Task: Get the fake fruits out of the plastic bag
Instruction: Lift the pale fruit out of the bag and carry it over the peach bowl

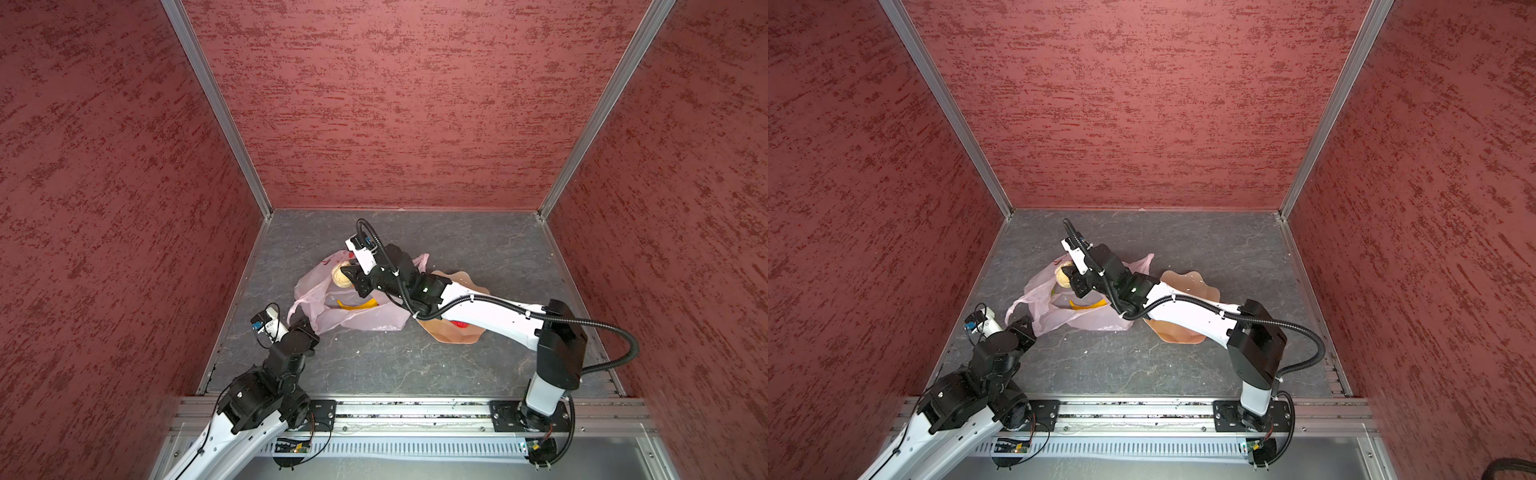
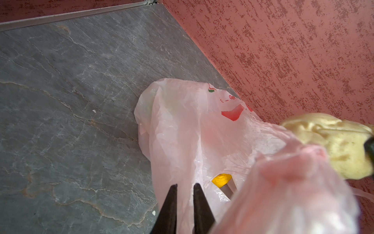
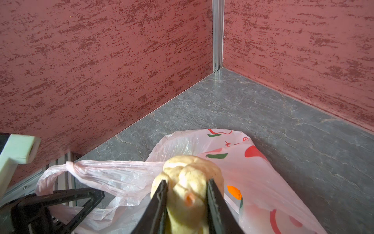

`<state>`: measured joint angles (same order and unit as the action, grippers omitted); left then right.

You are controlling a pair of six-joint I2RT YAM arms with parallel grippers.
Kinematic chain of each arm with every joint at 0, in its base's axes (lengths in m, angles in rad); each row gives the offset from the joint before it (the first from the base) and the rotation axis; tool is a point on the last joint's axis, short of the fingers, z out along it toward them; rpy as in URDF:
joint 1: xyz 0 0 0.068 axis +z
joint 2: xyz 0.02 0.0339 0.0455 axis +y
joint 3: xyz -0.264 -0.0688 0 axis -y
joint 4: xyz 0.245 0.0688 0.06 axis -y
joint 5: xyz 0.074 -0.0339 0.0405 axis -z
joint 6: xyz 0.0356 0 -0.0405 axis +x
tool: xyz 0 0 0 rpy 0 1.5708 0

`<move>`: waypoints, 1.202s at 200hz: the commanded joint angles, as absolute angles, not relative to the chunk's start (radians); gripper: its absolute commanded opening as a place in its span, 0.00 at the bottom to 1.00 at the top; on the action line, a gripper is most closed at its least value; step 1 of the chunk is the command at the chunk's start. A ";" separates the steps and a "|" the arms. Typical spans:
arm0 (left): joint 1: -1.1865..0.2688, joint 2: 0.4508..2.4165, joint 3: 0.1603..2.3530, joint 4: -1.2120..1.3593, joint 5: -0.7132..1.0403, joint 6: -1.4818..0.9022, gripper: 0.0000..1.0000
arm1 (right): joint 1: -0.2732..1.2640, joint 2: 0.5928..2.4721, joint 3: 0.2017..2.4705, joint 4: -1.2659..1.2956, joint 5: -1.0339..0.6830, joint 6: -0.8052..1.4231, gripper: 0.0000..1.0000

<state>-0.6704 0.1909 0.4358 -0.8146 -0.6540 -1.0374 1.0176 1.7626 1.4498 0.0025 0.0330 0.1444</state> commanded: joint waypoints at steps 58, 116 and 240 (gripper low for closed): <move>-0.667 0.200 0.449 -0.789 -0.654 -1.016 0.18 | 1.013 1.547 1.386 -0.115 0.238 0.058 0.30; -0.667 0.242 0.446 -0.750 -0.643 -1.010 0.18 | 0.903 1.372 1.264 -0.188 0.329 0.092 0.30; -0.667 0.303 0.451 -0.701 -0.625 -0.995 0.19 | 0.529 1.072 0.923 -0.313 0.347 0.227 0.29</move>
